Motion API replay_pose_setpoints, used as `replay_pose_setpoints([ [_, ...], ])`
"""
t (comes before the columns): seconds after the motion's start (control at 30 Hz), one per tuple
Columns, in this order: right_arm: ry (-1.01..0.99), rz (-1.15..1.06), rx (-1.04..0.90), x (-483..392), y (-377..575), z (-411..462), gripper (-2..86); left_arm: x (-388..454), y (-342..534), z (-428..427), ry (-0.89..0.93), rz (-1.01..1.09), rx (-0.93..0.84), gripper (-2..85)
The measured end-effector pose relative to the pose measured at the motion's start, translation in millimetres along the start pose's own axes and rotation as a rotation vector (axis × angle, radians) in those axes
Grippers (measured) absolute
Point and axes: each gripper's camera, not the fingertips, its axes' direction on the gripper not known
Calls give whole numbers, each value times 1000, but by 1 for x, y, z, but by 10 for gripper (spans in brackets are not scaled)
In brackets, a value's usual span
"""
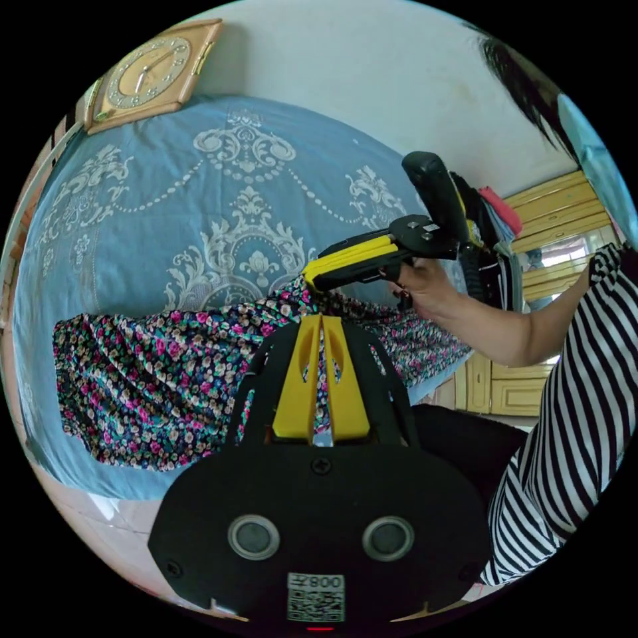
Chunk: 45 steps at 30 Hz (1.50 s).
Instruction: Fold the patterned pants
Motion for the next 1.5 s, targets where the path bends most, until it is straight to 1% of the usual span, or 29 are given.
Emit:
replay_pose_setpoints([
  [0.1,-84,24,-38,28,-9,-2,16,-10,0,10,21,-28,42,4],
  [0.27,-218,150,-62,84,-17,2,36,-32,-1,43,50,-94,22,4],
  [0.33,-194,139,-55,87,-16,-3,46,-37,-2,50,59,-113,9,4],
  [0.37,-151,133,-50,87,-13,-7,48,-37,0,49,69,-111,25,5],
  [0.43,-125,153,-23,89,-7,-13,44,-36,5,46,55,-106,50,5],
  [0.57,-164,196,34,101,-2,-26,44,-46,10,52,63,-143,44,5],
  [0.63,-169,172,33,99,-1,-32,50,-49,10,52,82,-149,64,5],
  [0.7,-163,157,7,94,1,-34,62,-48,12,44,57,-122,99,5],
  [0.8,-256,154,-54,88,1,-23,77,-50,21,38,46,-125,113,5],
  [0.9,-273,183,-62,92,0,-16,77,-55,31,40,37,-149,95,5],
  [0.97,-353,221,-33,105,-1,-17,75,-58,35,40,40,-160,108,6],
  [1.17,-477,302,-38,131,-6,-13,81,-61,46,37,29,-142,106,6],
  [1.4,-523,342,-79,136,-9,-7,64,-62,68,26,-1,-142,101,5],
  [1.5,-525,320,-103,133,-16,-6,35,-65,72,26,16,-145,108,4],
])
